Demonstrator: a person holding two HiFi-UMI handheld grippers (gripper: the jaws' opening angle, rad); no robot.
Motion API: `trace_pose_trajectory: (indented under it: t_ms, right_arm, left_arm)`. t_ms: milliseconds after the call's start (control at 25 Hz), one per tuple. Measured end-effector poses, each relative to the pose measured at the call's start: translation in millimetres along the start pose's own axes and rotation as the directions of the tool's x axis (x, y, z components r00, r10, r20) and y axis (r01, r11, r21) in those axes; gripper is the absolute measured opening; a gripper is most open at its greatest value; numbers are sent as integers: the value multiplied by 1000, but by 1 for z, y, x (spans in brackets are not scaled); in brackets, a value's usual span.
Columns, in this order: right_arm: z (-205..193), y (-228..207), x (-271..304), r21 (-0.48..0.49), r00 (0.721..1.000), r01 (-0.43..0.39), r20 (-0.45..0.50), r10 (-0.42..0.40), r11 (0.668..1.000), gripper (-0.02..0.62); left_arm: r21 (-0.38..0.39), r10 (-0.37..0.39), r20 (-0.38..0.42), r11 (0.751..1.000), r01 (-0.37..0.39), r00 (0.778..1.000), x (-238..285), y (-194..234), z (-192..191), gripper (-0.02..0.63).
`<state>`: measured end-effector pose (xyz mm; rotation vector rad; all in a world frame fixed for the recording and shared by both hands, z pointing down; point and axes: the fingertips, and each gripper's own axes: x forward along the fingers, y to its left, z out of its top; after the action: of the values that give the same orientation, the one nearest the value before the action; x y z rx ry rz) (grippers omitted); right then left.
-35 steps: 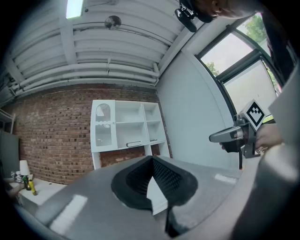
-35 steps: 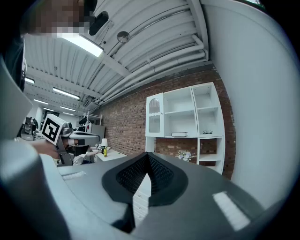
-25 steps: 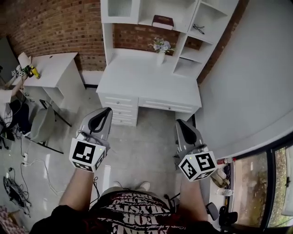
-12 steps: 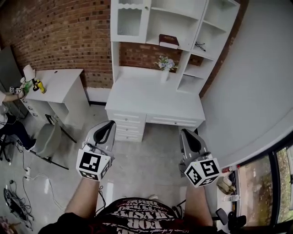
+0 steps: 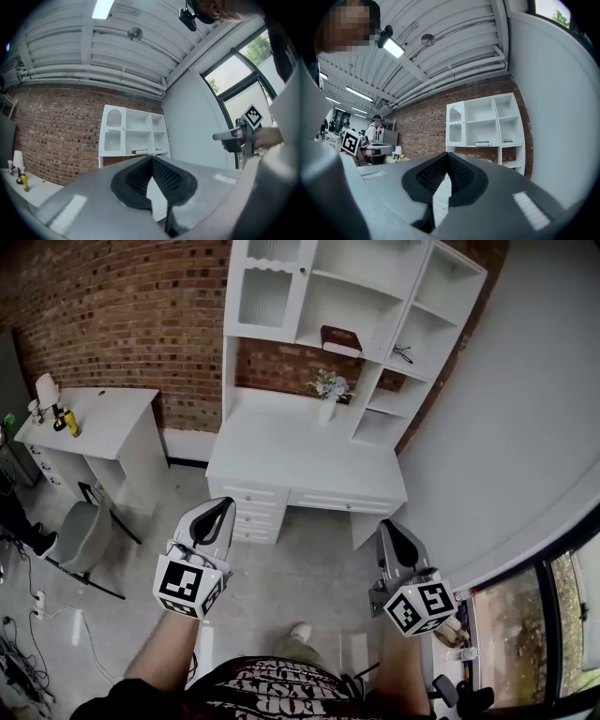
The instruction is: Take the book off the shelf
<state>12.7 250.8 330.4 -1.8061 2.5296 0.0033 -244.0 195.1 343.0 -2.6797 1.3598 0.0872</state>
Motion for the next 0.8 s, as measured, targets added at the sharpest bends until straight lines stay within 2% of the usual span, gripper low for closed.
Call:
trace_pose_trajectory:
  t_ms: [360, 800]
  right_arm:
    - [-11, -60, 50, 43, 1000, -16, 2, 16, 999, 26]
    - [-14, -144, 132, 45, 994, -105, -6, 105, 993, 26]
  left_arm:
    - [-1, -32, -34, 999, 32, 999, 81, -5, -18, 0]
    - [5, 26, -45, 1000, -26, 999, 189, -2, -28, 0]
